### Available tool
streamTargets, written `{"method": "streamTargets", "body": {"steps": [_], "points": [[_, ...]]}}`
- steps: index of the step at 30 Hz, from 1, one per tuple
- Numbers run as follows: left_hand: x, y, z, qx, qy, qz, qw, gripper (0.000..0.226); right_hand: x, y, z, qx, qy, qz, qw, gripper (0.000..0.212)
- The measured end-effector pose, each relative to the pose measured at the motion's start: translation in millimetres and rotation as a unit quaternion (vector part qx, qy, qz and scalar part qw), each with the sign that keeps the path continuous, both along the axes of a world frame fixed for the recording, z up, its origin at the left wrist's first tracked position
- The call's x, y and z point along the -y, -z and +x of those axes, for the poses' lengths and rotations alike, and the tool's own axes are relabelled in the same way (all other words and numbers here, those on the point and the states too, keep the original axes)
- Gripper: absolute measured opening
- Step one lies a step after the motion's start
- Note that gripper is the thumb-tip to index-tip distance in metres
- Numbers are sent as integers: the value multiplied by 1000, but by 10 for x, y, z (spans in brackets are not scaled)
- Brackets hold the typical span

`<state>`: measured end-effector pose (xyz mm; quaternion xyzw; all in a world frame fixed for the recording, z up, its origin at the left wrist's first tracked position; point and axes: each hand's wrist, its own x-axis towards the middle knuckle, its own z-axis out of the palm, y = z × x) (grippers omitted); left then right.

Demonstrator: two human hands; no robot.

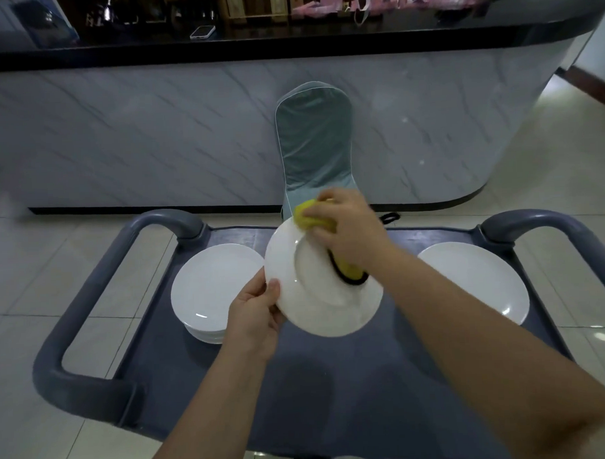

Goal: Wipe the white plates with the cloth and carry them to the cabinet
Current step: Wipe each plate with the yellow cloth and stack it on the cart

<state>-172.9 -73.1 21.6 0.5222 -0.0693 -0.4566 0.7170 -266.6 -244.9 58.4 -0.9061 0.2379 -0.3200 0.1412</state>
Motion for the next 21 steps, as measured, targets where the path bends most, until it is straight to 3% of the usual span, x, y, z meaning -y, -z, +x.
{"method": "streamTargets", "body": {"steps": [3, 6, 8, 11, 13, 17, 21], "points": [[16, 36, 41, -44, -24, -8, 999, 32, 318, 188, -351, 8, 119, 68, 990, 24], [129, 41, 61, -107, -58, -16, 992, 32, -54, 432, -625, 45, 177, 94, 979, 26], [246, 47, 8, -123, -66, -13, 990, 30, -545, 581, -551, 95, 119, 46, 987, 27], [349, 66, -75, -125, -67, -9, 990, 31, -858, 687, -447, 50, -6, -60, 997, 26], [347, 90, -73, -147, -75, -23, 986, 31, -717, 690, -607, 44, 4, -75, 996, 26], [344, 133, -108, -162, -64, -61, 983, 33, -546, 704, -971, 104, 148, -6, 983, 35], [426, 114, -252, -116, -6, -65, 991, 33, -818, 752, -619, 53, 11, -107, 993, 29]]}}
